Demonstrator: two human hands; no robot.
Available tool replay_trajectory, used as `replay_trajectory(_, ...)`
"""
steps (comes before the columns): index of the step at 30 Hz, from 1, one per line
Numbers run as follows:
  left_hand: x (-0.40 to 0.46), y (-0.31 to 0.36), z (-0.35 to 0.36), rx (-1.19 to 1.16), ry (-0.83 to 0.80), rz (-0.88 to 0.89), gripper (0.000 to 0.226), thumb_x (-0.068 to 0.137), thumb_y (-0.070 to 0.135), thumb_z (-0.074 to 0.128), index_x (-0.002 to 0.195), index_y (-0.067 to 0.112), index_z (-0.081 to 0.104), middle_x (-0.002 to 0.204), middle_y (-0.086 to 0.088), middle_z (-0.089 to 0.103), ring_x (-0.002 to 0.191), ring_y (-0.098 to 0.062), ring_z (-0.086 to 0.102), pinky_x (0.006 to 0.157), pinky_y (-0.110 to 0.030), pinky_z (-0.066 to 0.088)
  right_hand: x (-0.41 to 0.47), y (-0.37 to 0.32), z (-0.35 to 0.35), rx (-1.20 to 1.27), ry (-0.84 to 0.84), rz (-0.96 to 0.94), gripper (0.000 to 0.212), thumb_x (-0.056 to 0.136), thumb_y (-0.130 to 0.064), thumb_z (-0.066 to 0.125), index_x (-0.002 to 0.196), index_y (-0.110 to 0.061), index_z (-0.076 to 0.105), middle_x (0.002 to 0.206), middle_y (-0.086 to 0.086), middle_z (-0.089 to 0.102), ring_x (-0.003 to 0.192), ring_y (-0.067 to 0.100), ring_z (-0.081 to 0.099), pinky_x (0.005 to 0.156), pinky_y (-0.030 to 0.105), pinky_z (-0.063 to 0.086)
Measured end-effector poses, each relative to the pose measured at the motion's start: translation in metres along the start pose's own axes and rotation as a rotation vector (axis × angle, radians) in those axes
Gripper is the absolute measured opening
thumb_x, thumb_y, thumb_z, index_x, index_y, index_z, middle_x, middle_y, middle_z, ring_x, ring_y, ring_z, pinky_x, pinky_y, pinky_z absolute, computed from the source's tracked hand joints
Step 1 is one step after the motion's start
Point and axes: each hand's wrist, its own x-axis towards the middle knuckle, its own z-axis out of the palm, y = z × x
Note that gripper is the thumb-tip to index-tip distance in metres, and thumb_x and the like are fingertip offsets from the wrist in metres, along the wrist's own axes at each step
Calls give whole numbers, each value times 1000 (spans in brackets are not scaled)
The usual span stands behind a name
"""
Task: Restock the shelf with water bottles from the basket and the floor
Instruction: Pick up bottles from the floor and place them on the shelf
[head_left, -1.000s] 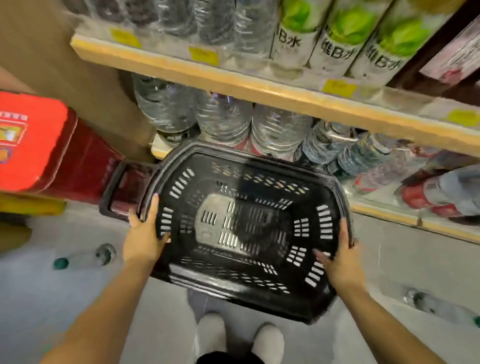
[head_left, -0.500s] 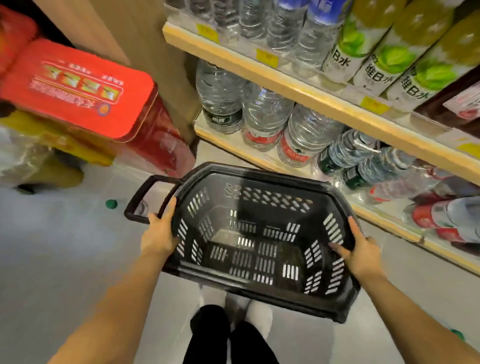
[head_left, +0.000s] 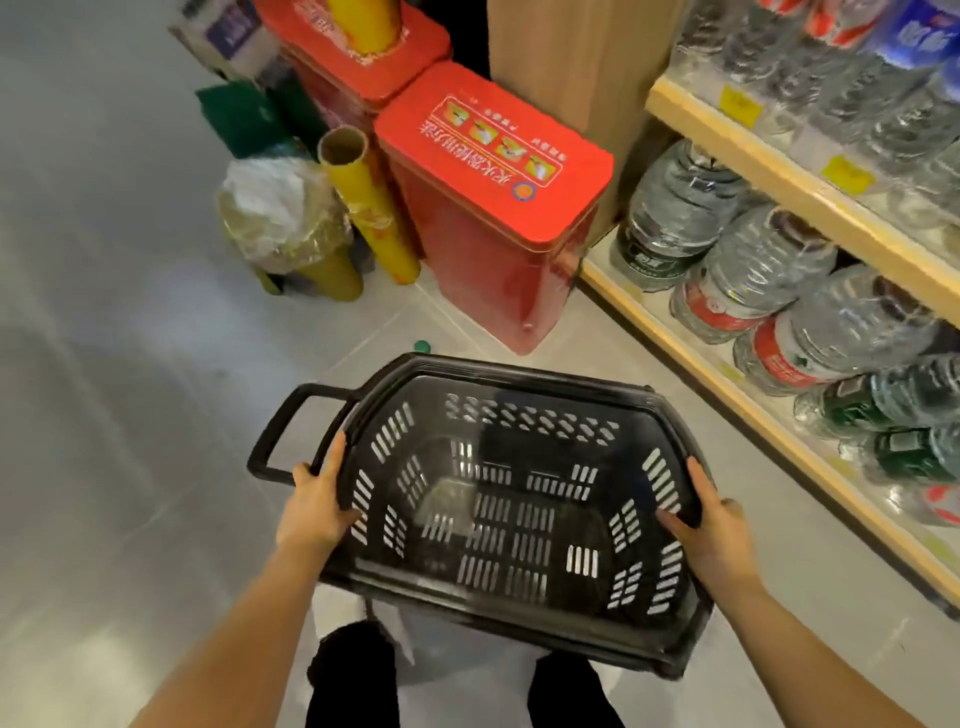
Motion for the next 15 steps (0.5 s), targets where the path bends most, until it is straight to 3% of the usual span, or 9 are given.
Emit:
replay_trajectory(9,53,-221,-122,-70,59,-142,100,81,20,70,148,38,-2,132,-25,29,98,-48,55,89,-51,46,-53,-212,148,-132,-28,-181,77,84,-34,64,146,-30,20,108,27,50,97,42,56,88,44,44)
replay_trajectory(15,96,-330,-200,-130,150,-205,106,76,18,74,148,36,-1,124,-28,38,96,-48,56,88,-50,48,-55,-358,213,-147,-58,-281,73,84,-35,64,145,-31,25,96,16,46,93,40,56,86,40,44)
